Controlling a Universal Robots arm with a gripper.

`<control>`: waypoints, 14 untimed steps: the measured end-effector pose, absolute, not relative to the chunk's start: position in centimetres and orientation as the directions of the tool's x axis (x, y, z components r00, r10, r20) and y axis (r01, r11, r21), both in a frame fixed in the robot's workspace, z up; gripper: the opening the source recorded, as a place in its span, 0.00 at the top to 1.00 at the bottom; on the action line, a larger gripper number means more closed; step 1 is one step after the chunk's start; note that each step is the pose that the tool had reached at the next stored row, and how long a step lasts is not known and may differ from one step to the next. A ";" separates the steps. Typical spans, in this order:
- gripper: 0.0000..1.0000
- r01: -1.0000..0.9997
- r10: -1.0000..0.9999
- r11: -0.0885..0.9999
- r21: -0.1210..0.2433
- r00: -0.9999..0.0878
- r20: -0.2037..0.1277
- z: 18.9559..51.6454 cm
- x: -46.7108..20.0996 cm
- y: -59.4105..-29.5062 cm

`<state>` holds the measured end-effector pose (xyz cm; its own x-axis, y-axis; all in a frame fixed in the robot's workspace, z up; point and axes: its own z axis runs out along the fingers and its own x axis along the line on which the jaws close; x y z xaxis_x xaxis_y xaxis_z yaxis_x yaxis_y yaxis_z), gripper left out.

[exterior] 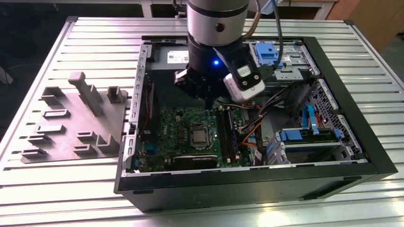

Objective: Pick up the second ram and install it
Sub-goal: 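Insert the second ram into the second slot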

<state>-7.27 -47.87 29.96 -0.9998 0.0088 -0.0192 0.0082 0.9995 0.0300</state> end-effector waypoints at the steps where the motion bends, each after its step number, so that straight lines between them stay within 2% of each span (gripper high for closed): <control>1: 0.89 0.008 0.009 1.000 0.030 -1.000 -0.019 29.9 -6.9 -47.9; 14: 0.89 0.008 0.009 1.000 0.030 -1.000 -0.015 29.1 -3.7 -47.9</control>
